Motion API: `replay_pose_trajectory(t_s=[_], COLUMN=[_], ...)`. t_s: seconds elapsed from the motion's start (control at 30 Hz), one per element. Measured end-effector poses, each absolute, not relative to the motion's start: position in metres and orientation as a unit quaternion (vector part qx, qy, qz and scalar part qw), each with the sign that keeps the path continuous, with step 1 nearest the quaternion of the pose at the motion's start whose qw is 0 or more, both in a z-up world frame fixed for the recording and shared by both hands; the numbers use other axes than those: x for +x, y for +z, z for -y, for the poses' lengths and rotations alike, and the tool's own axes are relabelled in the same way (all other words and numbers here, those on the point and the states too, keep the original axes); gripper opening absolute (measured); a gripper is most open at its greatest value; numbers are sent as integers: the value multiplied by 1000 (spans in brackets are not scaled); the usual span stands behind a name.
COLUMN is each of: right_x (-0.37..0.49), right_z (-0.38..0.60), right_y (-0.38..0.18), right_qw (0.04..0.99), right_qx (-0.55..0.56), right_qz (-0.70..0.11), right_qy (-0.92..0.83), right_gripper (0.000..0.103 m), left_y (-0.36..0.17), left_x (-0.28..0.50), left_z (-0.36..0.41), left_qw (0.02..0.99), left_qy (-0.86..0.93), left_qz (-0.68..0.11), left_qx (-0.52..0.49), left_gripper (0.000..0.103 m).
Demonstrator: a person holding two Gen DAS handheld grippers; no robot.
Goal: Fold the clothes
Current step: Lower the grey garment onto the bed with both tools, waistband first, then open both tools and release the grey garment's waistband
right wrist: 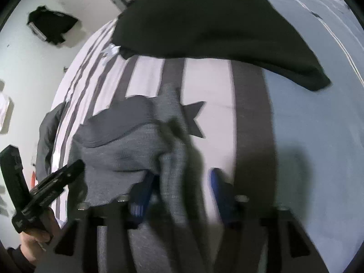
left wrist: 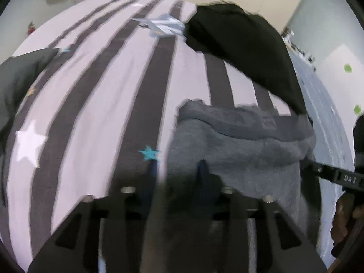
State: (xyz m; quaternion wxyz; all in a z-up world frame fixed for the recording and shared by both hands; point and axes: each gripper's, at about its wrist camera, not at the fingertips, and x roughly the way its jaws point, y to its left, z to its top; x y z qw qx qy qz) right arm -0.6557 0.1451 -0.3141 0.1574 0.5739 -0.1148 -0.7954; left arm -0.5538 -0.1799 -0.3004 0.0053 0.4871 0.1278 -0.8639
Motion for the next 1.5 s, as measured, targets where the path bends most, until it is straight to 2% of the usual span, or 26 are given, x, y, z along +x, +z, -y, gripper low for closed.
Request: replay_pose_trajectory(t_s=[0.07,0.1,0.13,0.23,0.3,0.37,0.4,0.43,0.47,0.5,0.67,0.83,0.93,1.0,1.03,1.1,1.17,1.2,1.23,1.27,1.37,1.5], right_x=[-649,-644,-639,-640,-648,-655,-661,-666,-670,-674,-671,-659,-671,-681,-685,-694,-693,-689,-684,-677,-651,-583], right_z=[-156,-161,-165,-158,-143,-131,-129,-126,-125,-124,-123,-136,-136,-128,-125,-114,-123,-131,-138,-148,-173,-185], right_y=[-302,-294,-285,-281,-286,-292,-296,-300,-304,-309,-301,-277,-266,-277,-289,-319,-321,-311,-302,-291,-270,-255], right_qw=[148,142,136,161,163,165,173,181,192,203,202,201,197,194,194,185,175,175,175,171,158,195], right_qx=[555,537,520,510,514,509,509,510,515,520,502,466,447,462,478,524,536,519,502,487,468,476], right_qz=[113,109,105,98,63,48,56,63,75,87,89,110,117,100,83,51,57,66,76,77,69,59], right_qy=[-811,-824,-837,-840,-840,-844,-841,-839,-832,-825,-836,-855,-865,-859,-853,-830,-824,-834,-843,-853,-867,-855], right_gripper=[57,57,57,57,57,57,54,39,17,11,7,6,6,6,7,16,26,27,31,33,33,33], left_y=[-285,-283,-281,-289,-294,-301,-302,-304,-305,-307,-281,-254,-265,-292,-303,-310,-289,-277,-265,-254,-236,-234], left_x=[-546,-545,-545,-558,-566,-574,-576,-578,-579,-581,-566,-572,-584,-596,-600,-603,-595,-589,-582,-575,-553,-495], left_z=[187,189,189,180,170,161,158,155,153,151,155,155,153,152,154,159,166,169,173,176,183,185], left_qw=[16,13,8,-8,-17,-28,-31,-34,-36,-38,-44,-48,-32,-22,-19,-13,-3,8,20,32,7,-15], left_qy=[-879,-881,-881,-872,-873,-872,-871,-871,-872,-872,-894,-911,-906,-888,-877,-866,-882,-892,-900,-908,-909,-892], left_qz=[-127,-130,-134,-119,-95,-79,-74,-70,-65,-60,-76,-80,-68,-62,-62,-74,-87,-83,-77,-71,-68,-88], left_qx=[459,455,454,475,478,483,484,484,485,485,440,401,416,455,477,494,462,445,428,411,410,444], left_gripper=[57,64,65,65,64,42,20,16,14,11,9,9,9,12,16,21,28,38,52,57,59,59])
